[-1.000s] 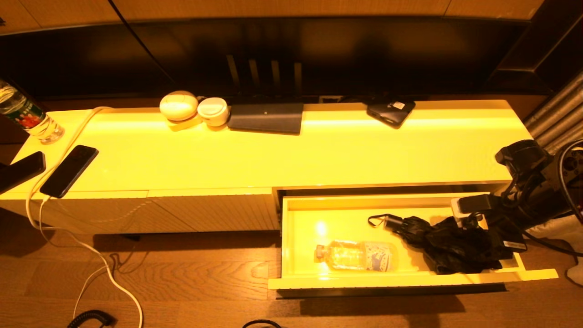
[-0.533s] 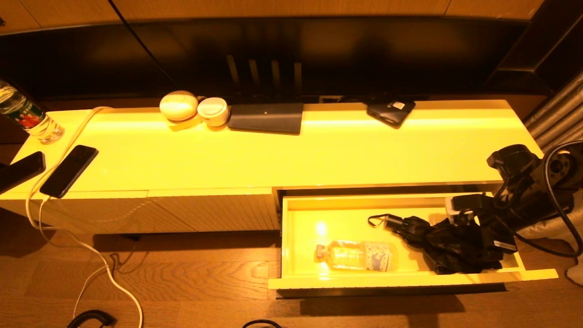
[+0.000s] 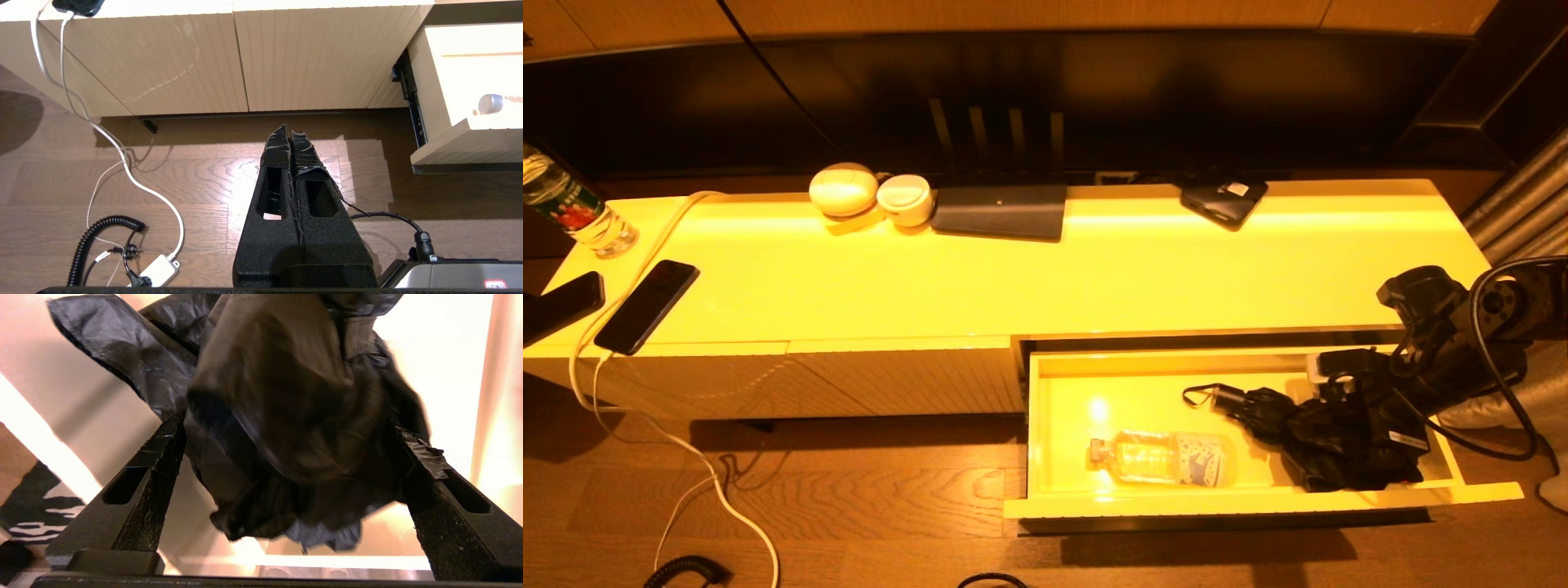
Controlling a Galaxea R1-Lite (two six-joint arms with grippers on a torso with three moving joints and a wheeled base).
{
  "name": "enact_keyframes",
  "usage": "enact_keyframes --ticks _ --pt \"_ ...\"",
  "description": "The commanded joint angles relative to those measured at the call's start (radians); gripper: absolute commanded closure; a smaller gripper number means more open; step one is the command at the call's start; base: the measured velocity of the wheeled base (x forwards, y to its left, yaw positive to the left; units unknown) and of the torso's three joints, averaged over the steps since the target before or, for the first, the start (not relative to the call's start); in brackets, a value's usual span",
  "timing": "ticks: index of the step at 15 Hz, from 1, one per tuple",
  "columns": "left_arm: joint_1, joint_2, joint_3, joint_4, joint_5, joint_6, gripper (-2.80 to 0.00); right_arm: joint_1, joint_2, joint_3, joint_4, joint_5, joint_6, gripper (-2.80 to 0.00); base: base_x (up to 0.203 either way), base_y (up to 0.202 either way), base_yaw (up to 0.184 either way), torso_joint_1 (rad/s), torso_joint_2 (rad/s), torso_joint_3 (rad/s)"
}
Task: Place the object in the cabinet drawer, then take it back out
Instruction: Take the umbrella out of the drawer and put it on the table
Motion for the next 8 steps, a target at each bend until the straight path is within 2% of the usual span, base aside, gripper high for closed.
enact_keyframes --ticks 1,8 --pt "0.000 0.000 0.002 0.000 0.000 0.000 0.00 0.001 0.021 -0.006 0.003 0.003 -0.008 -2.80 0.000 0.000 0.000 0.000 0.00 0.000" --pt "0.000 0.000 0.002 0.000 0.000 0.000 0.00 0.003 0.058 -0.007 -0.026 0.037 -0.011 -2.80 0.000 0.000 0.000 0.000 0.00 0.000"
